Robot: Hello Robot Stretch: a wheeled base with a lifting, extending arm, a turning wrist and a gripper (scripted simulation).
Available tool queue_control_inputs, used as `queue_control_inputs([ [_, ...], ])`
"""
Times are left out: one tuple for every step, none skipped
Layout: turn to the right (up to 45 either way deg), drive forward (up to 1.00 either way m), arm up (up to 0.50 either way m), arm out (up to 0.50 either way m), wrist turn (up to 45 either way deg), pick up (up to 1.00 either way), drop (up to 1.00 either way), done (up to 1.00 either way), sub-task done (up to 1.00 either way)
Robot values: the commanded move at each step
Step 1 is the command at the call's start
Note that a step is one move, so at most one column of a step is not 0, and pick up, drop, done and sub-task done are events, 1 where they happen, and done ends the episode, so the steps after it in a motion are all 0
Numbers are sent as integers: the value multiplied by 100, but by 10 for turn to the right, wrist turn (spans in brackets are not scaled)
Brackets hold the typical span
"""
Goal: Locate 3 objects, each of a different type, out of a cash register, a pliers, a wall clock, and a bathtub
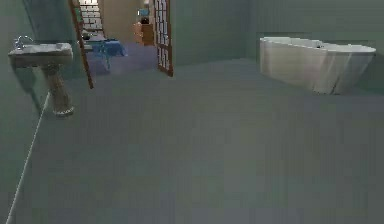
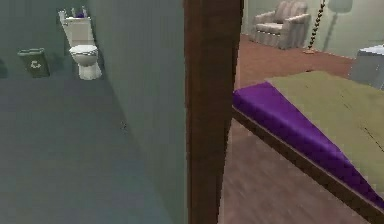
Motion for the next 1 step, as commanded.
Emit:
queue_control_inputs([
  [-150,0,0,0,0,0,0,0,0],
])
